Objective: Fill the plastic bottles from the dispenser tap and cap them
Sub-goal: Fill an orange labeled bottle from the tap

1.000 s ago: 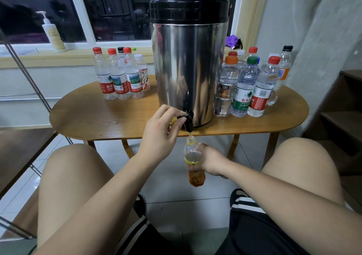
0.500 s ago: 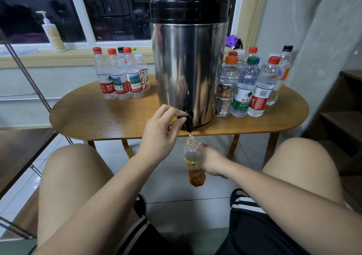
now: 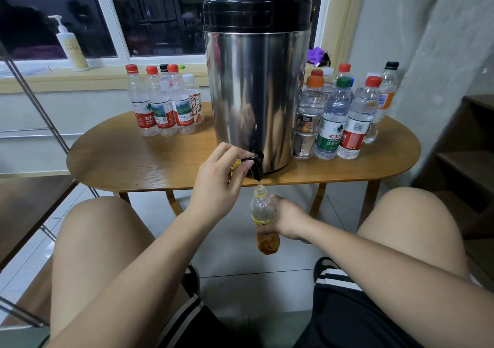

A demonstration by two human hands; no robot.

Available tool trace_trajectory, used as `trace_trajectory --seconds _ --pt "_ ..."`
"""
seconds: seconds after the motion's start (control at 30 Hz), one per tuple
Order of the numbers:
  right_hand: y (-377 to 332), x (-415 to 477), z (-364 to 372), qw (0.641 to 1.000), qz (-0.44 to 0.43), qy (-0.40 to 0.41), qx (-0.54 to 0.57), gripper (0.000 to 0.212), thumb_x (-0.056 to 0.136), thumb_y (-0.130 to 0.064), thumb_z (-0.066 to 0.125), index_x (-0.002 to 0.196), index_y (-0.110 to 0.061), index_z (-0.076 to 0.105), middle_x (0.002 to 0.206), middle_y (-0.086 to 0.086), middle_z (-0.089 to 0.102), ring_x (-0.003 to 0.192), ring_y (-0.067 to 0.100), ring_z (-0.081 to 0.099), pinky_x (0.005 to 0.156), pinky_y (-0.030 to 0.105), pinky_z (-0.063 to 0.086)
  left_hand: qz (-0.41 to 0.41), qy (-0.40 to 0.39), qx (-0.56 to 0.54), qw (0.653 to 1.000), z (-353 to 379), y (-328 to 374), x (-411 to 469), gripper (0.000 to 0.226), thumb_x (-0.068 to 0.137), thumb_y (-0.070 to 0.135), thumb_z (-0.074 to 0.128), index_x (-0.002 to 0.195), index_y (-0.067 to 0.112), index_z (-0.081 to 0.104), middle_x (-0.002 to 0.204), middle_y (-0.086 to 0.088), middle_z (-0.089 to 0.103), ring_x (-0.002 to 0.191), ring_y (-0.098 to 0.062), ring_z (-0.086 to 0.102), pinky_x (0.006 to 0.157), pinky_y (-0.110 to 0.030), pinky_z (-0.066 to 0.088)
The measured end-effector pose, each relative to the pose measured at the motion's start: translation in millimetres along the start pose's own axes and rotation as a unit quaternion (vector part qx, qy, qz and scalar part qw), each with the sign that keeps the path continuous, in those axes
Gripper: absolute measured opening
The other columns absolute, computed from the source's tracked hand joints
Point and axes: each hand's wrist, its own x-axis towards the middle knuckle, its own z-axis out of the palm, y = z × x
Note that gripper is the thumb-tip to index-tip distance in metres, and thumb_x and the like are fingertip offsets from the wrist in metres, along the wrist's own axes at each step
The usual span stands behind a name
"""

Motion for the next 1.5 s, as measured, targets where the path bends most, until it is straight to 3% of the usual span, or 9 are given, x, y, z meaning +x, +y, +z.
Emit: trace_trajectory --seconds 0.2,0.43,0.97,1.37,1.5 --pt "-2.3 -1.8 -0.7 1.0 0.0 0.004 -0.005 0.082 0.066 -0.036 0.103 0.134 -0.028 0.058 0.122 -0.004 0.069 0.111 0.021 0.068 0.098 0.042 0.061 0.001 0.001 0.003 1.0 0.0 -0.6 -0.1 0.008 0.108 0.021 0.068 0.112 0.017 0.073 0.109 0.006 0.064 0.087 -0.01 0.059 0.07 -0.025 0.048" --pt "-2.8 -2.3 -0.1 1.0 0.001 0.007 -0.007 0.078 0.067 -0.034 0.103 0.131 -0.028 0.059 0.118 -0.005 0.07 0.108 0.019 0.068 0.093 0.036 0.06 -0.007 -0.005 0.001 1.0 -0.4 0.6 0.1 0.008 0.108 0.02 0.068 0.113 0.017 0.074 0.11 0.006 0.065 0.092 -0.002 0.058 0.073 -0.011 0.041" --pt "-0.4 0.6 1.8 1.0 -0.005 0.02 0.001 0.078 0.058 -0.037 0.105 0.124 -0.028 0.063 0.11 -0.007 0.074 0.102 0.017 0.072 0.093 0.04 0.063 -0.01 -0.005 0.0 1.0 0.1 -1.2 0.3 0.009 0.108 0.021 0.068 0.113 0.016 0.074 0.109 0.006 0.064 0.092 -0.003 0.058 0.071 -0.018 0.044" --pt "0.6 0.7 0.3 1.0 -0.017 0.009 -0.004 0.077 0.064 -0.034 0.104 0.127 -0.027 0.06 0.11 -0.009 0.072 0.102 0.012 0.069 0.09 0.032 0.06 -0.013 -0.007 0.002 1.0 -0.3 0.6 0.1 0.008 0.108 0.021 0.068 0.113 0.017 0.074 0.109 0.007 0.064 0.093 -0.001 0.057 0.072 -0.011 0.04" --pt "0.9 1.3 0.7 1.0 -0.017 0.013 -0.008 0.077 0.063 -0.035 0.104 0.126 -0.028 0.061 0.111 -0.008 0.073 0.102 0.014 0.071 0.092 0.036 0.062 -0.014 -0.007 0.002 1.0 -0.2 0.6 0.2 0.008 0.108 0.021 0.068 0.113 0.017 0.074 0.109 0.007 0.064 0.093 -0.004 0.058 0.072 -0.014 0.042"
